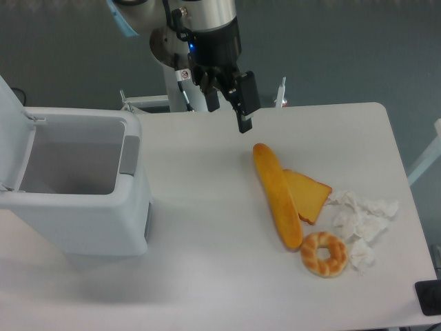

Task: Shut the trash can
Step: 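Raise the gripper and move it toward the open trash can lid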

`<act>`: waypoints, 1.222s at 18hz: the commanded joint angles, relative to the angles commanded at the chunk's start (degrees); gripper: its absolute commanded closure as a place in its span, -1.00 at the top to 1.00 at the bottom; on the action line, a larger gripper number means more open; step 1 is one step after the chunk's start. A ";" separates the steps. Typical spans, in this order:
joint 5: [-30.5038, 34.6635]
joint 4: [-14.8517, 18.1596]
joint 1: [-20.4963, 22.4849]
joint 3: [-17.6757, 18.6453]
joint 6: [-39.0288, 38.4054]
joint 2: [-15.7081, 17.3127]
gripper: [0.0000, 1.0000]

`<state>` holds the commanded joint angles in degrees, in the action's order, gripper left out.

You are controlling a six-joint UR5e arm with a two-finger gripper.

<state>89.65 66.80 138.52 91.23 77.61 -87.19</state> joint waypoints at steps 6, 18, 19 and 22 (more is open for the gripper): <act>-6.66 -0.09 0.61 -0.18 -0.18 0.18 1.00; -8.44 -0.44 0.44 -1.41 -7.38 0.26 1.00; -8.53 -0.44 0.35 -1.58 -7.38 0.35 1.00; -8.70 -0.35 0.26 -1.67 -7.38 0.35 1.00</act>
<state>80.95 66.44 138.78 89.56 70.22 -86.84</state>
